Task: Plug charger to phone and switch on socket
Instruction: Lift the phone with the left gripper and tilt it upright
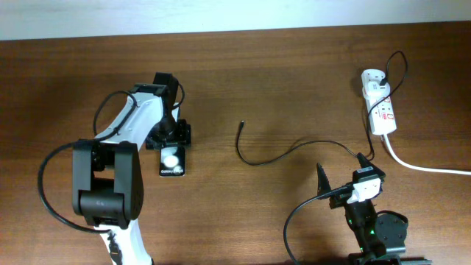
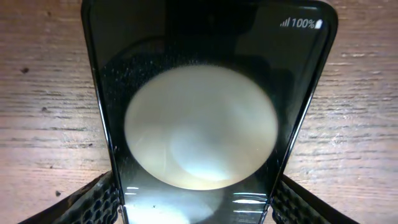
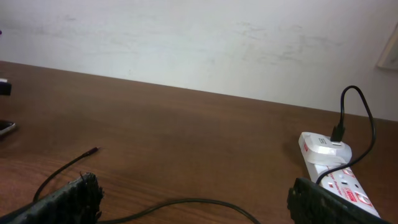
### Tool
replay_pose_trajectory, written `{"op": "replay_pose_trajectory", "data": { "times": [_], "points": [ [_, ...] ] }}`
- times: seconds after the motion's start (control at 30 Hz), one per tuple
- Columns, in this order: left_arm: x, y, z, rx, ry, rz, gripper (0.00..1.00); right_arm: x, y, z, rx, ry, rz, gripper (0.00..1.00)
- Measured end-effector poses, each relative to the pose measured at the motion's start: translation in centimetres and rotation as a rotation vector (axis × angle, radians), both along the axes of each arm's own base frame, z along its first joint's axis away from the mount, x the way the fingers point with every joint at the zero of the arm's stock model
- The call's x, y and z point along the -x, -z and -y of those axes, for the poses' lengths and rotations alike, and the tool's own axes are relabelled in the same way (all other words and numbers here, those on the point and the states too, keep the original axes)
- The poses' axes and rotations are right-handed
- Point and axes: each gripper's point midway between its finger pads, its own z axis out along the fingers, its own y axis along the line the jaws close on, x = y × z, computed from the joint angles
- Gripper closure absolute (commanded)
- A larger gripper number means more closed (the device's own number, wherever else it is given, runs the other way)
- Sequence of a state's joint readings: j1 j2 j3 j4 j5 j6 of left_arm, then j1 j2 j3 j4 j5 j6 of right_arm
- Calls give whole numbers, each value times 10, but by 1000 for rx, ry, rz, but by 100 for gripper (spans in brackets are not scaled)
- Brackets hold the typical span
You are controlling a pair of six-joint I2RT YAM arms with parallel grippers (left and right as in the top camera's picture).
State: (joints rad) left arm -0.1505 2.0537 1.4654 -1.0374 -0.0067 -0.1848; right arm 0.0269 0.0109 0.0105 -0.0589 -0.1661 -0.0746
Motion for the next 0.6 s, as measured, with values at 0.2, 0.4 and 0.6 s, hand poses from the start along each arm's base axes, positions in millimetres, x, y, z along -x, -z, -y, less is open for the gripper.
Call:
{"op": "replay_pose_trajectory", "data": {
  "times": [0.2, 0.4, 0.6],
  "points": [
    [-2, -10, 0, -1, 0, -7, 39, 0, 0, 0, 0, 0, 0, 1],
    [-8, -28, 5, 21, 0, -1, 41, 0, 0, 0, -1, 0, 0, 1],
    [-5, -34, 35, 200, 77, -18, 43, 0, 0, 0, 0, 0, 0, 2]
  ]
}}
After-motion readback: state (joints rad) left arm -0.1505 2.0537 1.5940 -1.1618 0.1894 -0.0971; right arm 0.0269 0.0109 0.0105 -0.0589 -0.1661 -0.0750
